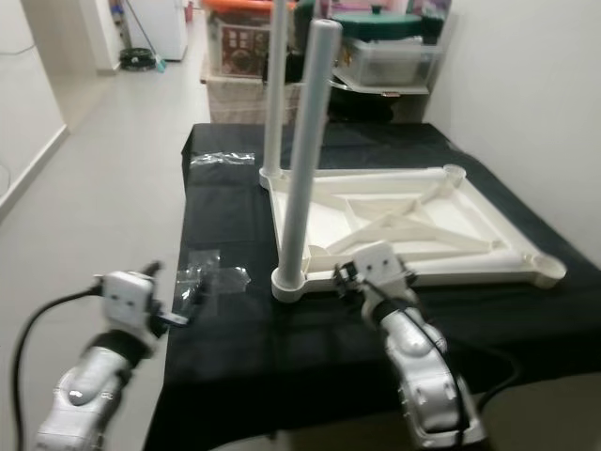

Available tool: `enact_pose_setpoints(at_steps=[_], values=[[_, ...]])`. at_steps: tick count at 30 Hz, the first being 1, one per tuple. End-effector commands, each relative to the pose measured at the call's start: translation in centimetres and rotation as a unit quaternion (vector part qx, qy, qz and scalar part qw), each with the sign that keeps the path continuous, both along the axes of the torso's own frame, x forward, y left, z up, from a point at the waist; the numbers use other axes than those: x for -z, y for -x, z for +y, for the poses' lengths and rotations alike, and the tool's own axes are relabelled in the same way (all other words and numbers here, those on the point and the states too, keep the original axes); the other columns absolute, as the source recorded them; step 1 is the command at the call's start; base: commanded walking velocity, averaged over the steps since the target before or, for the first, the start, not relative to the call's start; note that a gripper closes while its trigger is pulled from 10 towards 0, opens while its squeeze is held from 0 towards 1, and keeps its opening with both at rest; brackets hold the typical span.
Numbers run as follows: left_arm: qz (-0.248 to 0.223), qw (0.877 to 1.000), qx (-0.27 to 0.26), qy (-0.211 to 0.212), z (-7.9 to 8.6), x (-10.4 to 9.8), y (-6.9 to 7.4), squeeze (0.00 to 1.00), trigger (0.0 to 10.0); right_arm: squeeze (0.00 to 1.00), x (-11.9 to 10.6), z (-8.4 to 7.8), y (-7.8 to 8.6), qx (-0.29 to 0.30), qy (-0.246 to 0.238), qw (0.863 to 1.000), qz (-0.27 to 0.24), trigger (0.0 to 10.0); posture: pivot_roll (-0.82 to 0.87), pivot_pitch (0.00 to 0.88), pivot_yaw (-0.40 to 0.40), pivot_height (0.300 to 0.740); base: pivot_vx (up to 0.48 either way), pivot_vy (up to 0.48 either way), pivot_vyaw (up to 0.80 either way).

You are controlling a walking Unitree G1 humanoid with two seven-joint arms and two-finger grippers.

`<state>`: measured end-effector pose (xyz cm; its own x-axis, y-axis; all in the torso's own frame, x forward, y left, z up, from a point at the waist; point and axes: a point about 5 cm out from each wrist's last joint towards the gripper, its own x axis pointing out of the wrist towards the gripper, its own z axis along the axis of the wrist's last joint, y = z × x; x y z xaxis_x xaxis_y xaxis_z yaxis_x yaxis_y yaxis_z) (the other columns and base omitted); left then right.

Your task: Building children table

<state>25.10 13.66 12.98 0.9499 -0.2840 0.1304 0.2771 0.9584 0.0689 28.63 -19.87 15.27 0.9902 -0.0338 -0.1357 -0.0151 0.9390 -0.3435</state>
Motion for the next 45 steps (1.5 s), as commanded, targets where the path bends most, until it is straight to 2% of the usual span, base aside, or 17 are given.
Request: enact_pose_setpoints(at_steps=[1, 7, 11, 13, 21, 25, 31, 37, 38, 40, 42, 45], values=[[0.003, 1.000, -0.012, -0.007, 0.6, 0.1, 0.1, 0.00, 10.0, 0.00, -0.2, 0.1, -0.2, 0.005, -0.007, 1.000, -0.011, 10.0, 0.03, 0.000, -0.078, 0.740, 0.000, -0.424, 0.00], [0.003, 1.000, -0.008, -0.003, 0.4, 0.1, 0.1, 0.00, 10.0, 0.00, -0.7, -1.2, -1.3, 0.040, -0.034, 0.998, -0.023, 10.0, 0.03, 0.000, -0.073, 0.740, 0.000, -0.437, 0.00], [0.003, 1.000, -0.006, -0.001, 0.3, 0.0, 0.1, 0.00, 10.0, 0.00, -0.9, -1.4, -1.6, 0.043, -0.041, 0.998, -0.027, 10.0, 0.03, 0.000, -0.076, 0.740, 0.000, -0.442, 0.00], [0.000, 1.000, -0.002, 0.004, 0.0, -0.1, 0.2, 0.00, 10.0, 0.00, -1.1, -1.7, -2.3, 0.048, -0.050, 0.997, -0.030, 10.0, 0.04, 0.000, -0.087, 0.740, 0.000, -0.441, 0.00], [0.000, 1.000, -0.001, 0.015, -0.3, 0.0, 0.5, 0.00, 10.0, 0.00, -1.3, -2.5, -3.4, 0.064, -0.050, 0.996, -0.034, 10.0, 0.04, 0.000, -0.095, 0.740, 0.000, -0.442, 0.00], [0.001, 1.000, -0.005, 0.027, -0.4, 0.0, 0.3, 0.00, 10.0, 0.00, -1.4, -3.0, -4.0, 0.073, -0.042, 0.996, -0.030, 10.0, 0.03, 0.000, -0.093, 0.740, 0.000, -0.127, 0.00], [-0.003, 1.000, -0.007, 0.022, -0.2, -0.1, -0.1, 0.00, 10.0, 0.00, -0.9, -3.5, -4.7, 0.089, -0.046, 0.995, -0.018, 10.0, 0.03, 0.000, -0.087, 0.740, 0.000, 0.000, 0.00], [-0.004, 0.999, -0.018, 0.027, 0.1, -0.4, -0.5, 0.00, 10.0, 0.00, -0.3, -2.9, -5.0, 0.090, -0.061, 0.994, -0.009, 10.0, 0.03, 0.000, -0.086, 0.740, 0.000, 0.000, 0.00], [-0.008, 0.999, -0.023, 0.032, 0.3, -0.5, -0.7, 0.00, 10.0, 0.00, 0.1, -1.8, -5.0, 0.071, -0.052, 0.996, -0.004, 10.0, 0.03, 0.000, -0.086, 0.740, 0.281, 0.000, 0.80], [-0.008, 0.999, -0.023, 0.032, 0.3, -0.5, -0.7, 0.00, 10.0, 0.00, 0.1, -1.8, -5.0, 0.071, -0.052, 0.996, -0.004, 10.0, 0.03, 0.000, -0.086, 0.740, 0.281, 0.000, 0.80], [-0.010, 0.999, -0.024, 0.033, 0.3, -0.7, -0.7, 0.00, 10.0, 0.00, 0.3, -1.1, -5.0, 0.065, -0.071, 0.995, -0.009, 10.0, 0.04, 0.000, -0.084, 0.740, 0.426, 0.000, 0.80], [-0.012, 0.999, -0.023, 0.034, 0.3, -0.7, -0.8, 0.00, 10.0, 0.00, 0.5, -1.0, -5.0, 0.071, -0.085, 0.994, -0.005, 10.0, 0.03, 0.000, -0.082, 0.740, 0.480, 0.000, 0.30]])
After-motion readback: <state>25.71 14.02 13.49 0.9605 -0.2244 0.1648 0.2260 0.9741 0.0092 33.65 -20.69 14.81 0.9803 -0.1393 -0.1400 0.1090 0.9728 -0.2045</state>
